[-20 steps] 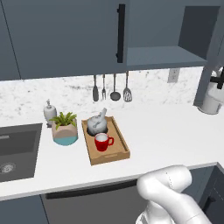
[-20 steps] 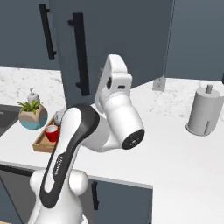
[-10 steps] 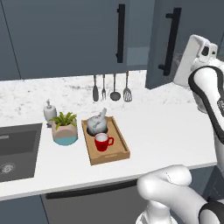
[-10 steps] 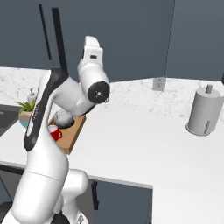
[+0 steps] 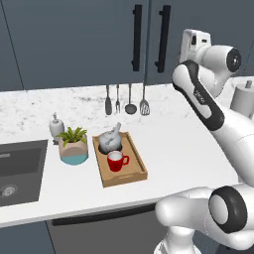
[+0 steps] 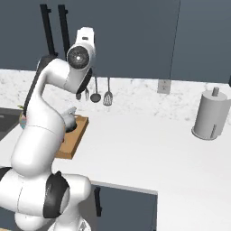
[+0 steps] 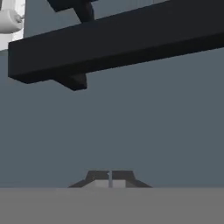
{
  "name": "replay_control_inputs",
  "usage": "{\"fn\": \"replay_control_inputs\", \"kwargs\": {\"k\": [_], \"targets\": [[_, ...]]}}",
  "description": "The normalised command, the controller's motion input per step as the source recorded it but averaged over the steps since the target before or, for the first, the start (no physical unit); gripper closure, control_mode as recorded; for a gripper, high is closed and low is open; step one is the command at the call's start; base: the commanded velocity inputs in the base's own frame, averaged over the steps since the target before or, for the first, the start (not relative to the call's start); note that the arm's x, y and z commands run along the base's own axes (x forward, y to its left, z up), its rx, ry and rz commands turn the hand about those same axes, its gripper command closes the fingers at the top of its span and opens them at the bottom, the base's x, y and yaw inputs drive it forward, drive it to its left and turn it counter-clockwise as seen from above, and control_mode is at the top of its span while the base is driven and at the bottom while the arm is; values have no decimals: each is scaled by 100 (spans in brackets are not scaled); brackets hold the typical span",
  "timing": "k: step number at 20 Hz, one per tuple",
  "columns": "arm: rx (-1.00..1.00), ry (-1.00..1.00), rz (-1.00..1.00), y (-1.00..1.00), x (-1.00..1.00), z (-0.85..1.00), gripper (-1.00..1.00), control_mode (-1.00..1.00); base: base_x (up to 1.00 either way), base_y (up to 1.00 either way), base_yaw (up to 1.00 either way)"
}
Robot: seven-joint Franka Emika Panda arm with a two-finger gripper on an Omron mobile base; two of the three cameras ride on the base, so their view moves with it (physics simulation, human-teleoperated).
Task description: Pick the kettle from the counter and place it on the tray. Then pick the mug from the cabinet and place it on the tray. Then close the cabinet doors.
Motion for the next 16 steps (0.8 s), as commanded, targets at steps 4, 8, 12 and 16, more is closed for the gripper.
{"fn": "replay_control_inputs", "kwargs": {"k": [4, 8, 12, 16], "targets": [[-15, 0, -29, 48, 100, -35, 100, -100, 0, 0, 0], [-9, 0, -22, 7, 100, -32, 100, -100, 0, 0, 0], [-5, 10, -8, -1, 100, -14, 100, -100, 0, 0, 0], [-5, 8, 0, -23, 89, -19, 100, -100, 0, 0, 0]]}}
